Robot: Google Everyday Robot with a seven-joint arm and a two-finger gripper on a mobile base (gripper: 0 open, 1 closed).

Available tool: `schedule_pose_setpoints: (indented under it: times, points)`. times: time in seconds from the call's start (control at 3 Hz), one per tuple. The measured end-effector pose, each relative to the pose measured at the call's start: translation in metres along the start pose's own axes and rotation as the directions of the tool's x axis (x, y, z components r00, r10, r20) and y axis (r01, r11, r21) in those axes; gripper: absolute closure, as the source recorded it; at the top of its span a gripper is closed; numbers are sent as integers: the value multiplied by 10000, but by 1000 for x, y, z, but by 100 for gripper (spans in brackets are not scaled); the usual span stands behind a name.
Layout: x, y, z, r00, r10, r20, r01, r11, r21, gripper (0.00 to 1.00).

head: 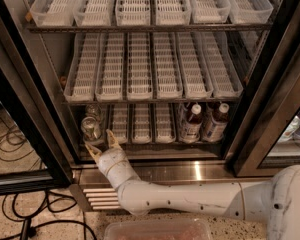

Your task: Pick 7up can from bottom shelf of fridge

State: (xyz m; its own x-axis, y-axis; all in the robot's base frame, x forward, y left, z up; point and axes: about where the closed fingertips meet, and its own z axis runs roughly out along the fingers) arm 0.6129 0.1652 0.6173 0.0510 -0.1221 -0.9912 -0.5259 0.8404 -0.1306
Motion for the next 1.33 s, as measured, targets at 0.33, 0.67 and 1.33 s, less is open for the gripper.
schedule_pose_setpoints:
  times: [0.33, 0.67, 1.33]
  points:
    - [3, 5, 11, 9999, -107, 45, 106, 9997, 200, 33]
    - [9, 9, 21, 9999, -108, 1, 108, 9988, 473, 33]
    - [9, -1, 41, 9998, -205, 85, 192, 9917, 1272, 34]
